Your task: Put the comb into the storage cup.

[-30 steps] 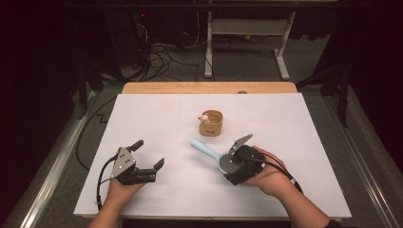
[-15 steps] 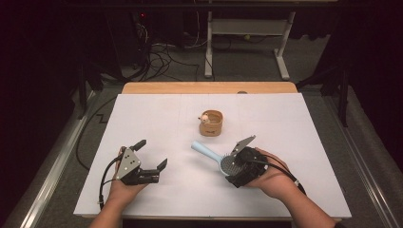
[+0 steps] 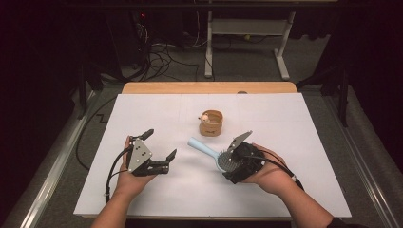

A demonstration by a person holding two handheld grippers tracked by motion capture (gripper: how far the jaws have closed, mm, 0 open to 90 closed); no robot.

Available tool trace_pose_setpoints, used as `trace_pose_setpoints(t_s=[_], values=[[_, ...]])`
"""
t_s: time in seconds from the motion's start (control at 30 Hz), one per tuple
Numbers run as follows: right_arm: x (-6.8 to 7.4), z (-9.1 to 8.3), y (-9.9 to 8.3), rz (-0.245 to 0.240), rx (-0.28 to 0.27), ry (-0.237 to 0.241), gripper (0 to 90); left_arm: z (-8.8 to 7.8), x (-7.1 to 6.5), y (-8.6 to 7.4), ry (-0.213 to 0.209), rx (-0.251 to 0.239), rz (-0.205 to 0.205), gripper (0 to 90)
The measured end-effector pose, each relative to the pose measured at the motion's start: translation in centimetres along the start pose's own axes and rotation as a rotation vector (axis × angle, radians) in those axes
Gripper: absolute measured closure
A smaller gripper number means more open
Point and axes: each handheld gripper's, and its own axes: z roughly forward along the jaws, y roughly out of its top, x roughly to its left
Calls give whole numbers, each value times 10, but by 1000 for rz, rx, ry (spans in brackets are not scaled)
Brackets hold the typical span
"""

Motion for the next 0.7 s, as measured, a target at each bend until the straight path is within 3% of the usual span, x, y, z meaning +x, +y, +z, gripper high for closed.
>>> trace_pose_setpoints(t_s=[0.23, 0.4, 0.7], values=[[0, 4, 5, -1, 5, 9, 213, 6, -9, -16, 4, 27, 49, 37], [1, 7, 10, -9, 6, 10, 212, 5, -14, -27, 21, 20, 52, 41], [8, 11, 19, -24, -7, 23, 212, 6, -32, -30, 49, 28, 168, 58]])
